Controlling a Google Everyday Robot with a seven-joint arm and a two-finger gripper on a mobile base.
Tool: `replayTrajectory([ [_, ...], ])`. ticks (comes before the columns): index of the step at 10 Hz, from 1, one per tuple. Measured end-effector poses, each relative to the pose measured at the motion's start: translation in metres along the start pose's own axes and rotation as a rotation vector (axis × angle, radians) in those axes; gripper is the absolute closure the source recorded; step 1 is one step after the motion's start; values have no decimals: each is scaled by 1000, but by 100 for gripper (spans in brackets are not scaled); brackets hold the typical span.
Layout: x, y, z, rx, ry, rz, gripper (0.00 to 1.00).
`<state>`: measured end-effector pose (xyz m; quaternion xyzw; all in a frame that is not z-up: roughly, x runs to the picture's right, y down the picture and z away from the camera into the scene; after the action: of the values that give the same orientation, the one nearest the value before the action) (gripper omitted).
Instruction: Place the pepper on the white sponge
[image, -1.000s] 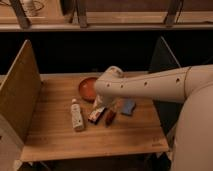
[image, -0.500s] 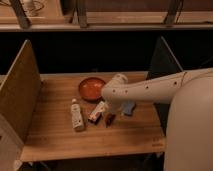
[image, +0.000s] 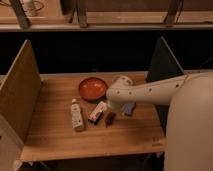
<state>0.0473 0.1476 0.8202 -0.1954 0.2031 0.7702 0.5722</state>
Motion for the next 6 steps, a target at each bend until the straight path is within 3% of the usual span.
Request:
replayTrajectory([
  [3,0,0,-1,3,-2,-4,35],
  [6,-14,-10,-3,53,-43,-5,35],
])
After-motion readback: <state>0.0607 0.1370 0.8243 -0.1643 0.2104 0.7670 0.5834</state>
